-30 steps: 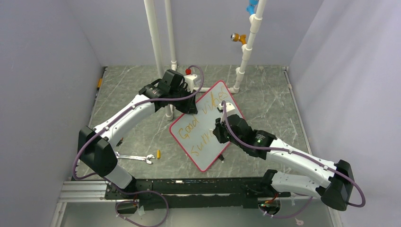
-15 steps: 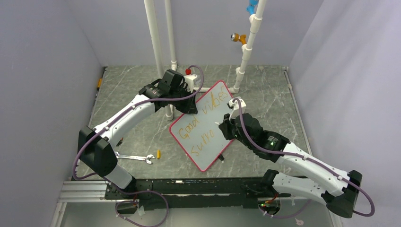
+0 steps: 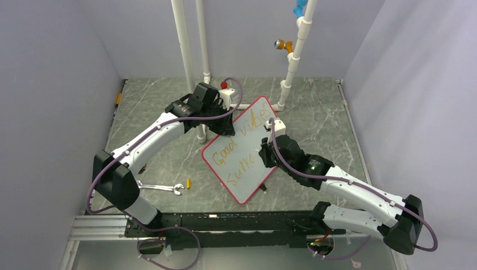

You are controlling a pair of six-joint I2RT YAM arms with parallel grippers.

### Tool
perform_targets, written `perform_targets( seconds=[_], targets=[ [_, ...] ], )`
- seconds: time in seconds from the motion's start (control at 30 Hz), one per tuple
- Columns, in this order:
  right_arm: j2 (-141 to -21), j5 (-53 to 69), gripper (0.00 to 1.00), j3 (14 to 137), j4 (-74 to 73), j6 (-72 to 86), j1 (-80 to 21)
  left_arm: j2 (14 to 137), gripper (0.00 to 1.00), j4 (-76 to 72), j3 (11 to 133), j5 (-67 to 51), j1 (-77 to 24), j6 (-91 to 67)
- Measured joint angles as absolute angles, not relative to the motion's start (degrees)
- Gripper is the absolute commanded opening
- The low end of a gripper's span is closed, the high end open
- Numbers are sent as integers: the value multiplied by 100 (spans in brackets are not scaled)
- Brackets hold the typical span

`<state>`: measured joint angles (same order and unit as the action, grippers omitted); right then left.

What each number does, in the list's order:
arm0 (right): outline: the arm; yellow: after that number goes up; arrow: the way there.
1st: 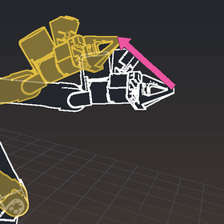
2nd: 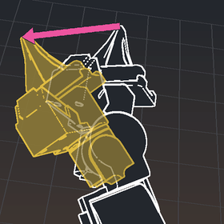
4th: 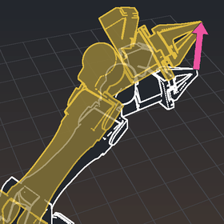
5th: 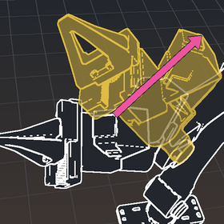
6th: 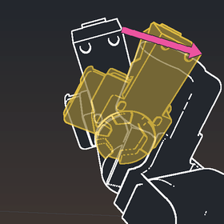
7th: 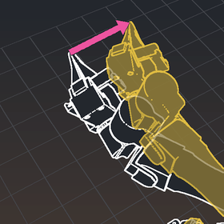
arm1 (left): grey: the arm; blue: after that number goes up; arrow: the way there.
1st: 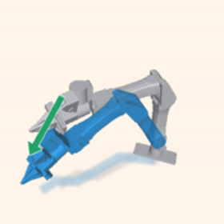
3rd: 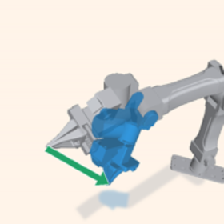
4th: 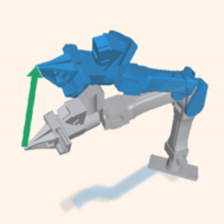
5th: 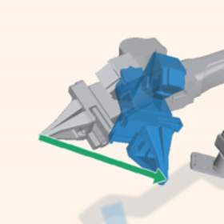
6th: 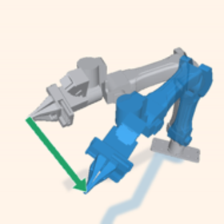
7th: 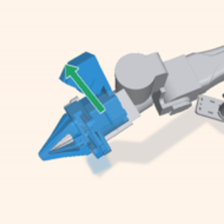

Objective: Write a sentence on the whiteboard

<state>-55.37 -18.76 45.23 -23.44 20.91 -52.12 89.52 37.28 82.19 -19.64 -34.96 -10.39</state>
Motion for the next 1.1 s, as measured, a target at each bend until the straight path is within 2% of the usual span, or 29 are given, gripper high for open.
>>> perform_targets(
  seconds=[0.53,1.1],
  targets=[
    [-5819,-1702,0,4386,-1953,2058,-5094,8952,0,3728,8219,-1964,-3496,-1039],
    [-5601,-1636,0,3938,-1831,2211,-5065,8952,0,3750,8219,-1955,-3496,-1039]
  ],
)
